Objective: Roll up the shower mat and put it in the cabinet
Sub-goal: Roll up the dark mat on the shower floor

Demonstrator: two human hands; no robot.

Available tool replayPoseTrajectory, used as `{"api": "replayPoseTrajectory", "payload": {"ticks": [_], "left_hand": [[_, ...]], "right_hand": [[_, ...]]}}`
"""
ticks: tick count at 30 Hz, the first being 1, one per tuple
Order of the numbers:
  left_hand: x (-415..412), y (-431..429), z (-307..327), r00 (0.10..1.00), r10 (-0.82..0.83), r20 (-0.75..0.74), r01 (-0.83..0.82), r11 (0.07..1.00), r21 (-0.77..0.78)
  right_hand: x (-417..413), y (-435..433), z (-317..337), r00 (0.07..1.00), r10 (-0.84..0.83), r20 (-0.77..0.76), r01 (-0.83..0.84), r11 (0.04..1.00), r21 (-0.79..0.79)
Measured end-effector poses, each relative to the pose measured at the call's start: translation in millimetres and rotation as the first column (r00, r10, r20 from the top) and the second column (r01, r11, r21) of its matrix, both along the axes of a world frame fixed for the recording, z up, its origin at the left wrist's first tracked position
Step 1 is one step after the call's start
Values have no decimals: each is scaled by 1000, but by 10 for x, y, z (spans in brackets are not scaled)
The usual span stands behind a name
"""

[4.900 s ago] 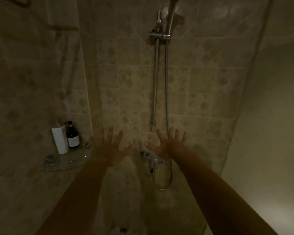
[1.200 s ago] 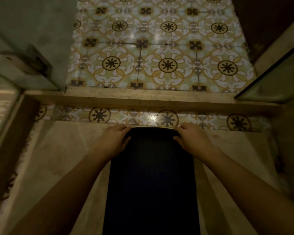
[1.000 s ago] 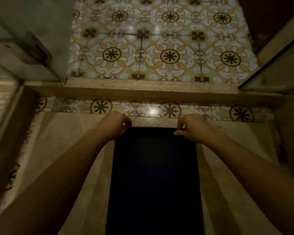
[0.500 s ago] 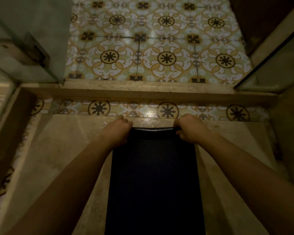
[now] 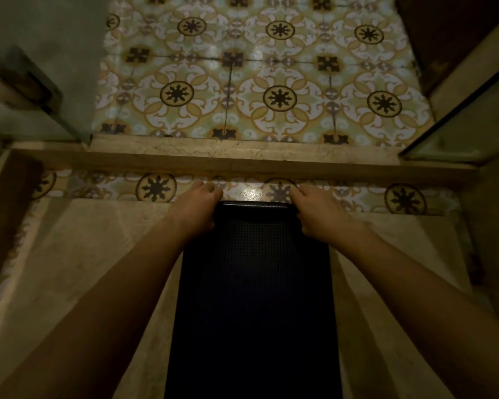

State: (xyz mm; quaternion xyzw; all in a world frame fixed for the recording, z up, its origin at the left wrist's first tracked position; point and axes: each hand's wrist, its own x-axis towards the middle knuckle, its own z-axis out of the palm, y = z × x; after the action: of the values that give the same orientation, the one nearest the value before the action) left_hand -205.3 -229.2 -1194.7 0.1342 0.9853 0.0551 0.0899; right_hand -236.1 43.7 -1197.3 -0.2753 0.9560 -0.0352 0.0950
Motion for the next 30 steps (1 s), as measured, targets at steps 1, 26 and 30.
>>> {"api": "replayPoseTrajectory", "payload": {"ticks": [1, 26, 30], "left_hand": [[1, 9, -6, 1000, 4, -4, -4, 1000, -6], [410, 36, 27, 995, -64, -82, 59, 996, -65], [397, 7, 35, 997, -57, -56, 54, 997, -56]], "right_hand": [[-11, 4, -14, 1000, 9, 11, -9, 1000, 7], [464, 78, 49, 996, 17, -84, -18, 1000, -5], [464, -30, 101, 993, -39, -111, 37, 999, -20]]}}
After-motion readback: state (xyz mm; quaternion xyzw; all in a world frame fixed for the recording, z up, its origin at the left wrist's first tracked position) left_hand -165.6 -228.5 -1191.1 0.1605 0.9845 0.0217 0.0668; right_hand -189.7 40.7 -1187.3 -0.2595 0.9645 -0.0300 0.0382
